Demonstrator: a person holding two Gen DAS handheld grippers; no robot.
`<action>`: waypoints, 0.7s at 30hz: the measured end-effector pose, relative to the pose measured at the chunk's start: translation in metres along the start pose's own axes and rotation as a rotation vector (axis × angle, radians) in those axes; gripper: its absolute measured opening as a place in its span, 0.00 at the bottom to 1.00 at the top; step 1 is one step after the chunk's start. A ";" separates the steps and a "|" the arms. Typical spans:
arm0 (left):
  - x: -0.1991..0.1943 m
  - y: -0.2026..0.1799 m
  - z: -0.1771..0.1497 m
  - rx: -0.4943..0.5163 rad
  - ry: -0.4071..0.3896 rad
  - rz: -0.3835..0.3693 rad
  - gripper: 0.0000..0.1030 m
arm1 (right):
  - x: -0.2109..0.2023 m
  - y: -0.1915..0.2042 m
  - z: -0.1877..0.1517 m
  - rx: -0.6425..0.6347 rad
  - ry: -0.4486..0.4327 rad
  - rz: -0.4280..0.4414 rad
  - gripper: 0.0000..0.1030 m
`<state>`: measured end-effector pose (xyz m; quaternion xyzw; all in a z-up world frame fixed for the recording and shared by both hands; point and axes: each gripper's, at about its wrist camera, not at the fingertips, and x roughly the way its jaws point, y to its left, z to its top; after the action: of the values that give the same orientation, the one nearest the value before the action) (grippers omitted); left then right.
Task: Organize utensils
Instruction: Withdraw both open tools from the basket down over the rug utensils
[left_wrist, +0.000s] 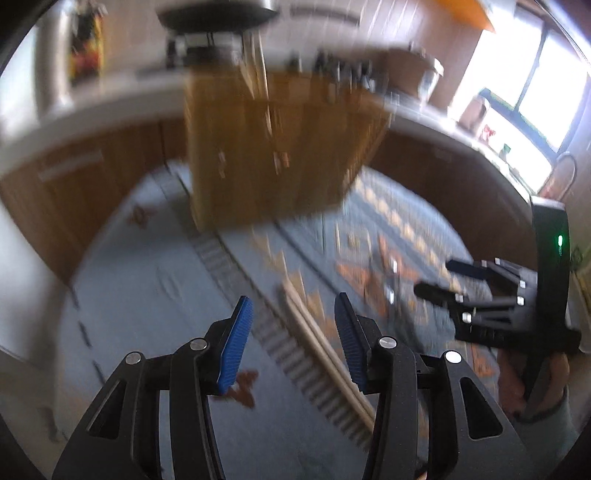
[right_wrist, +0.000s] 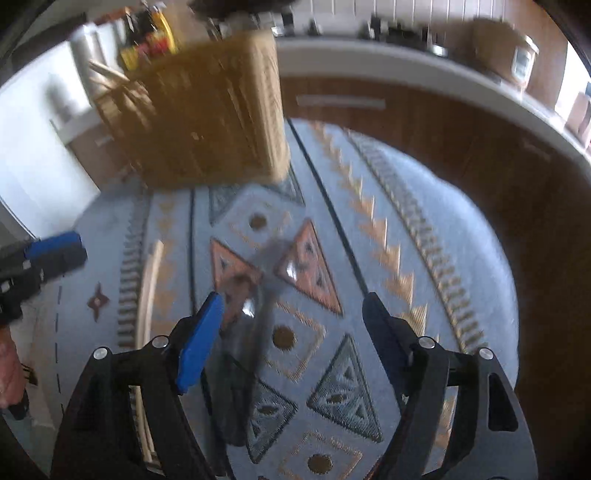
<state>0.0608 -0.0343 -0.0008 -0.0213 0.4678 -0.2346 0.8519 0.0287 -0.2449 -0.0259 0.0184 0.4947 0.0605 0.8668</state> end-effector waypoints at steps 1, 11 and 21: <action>0.006 0.004 -0.001 -0.015 0.033 -0.021 0.42 | 0.003 -0.002 -0.001 0.007 0.014 -0.002 0.82; 0.045 0.031 -0.010 -0.142 0.180 -0.115 0.39 | 0.012 -0.015 -0.011 0.032 -0.067 0.032 0.86; 0.052 0.017 -0.002 -0.120 0.202 -0.083 0.29 | 0.023 -0.004 -0.020 -0.007 -0.016 0.063 0.43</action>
<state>0.0894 -0.0402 -0.0472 -0.0679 0.5634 -0.2422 0.7870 0.0236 -0.2469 -0.0564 0.0311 0.4865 0.0893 0.8686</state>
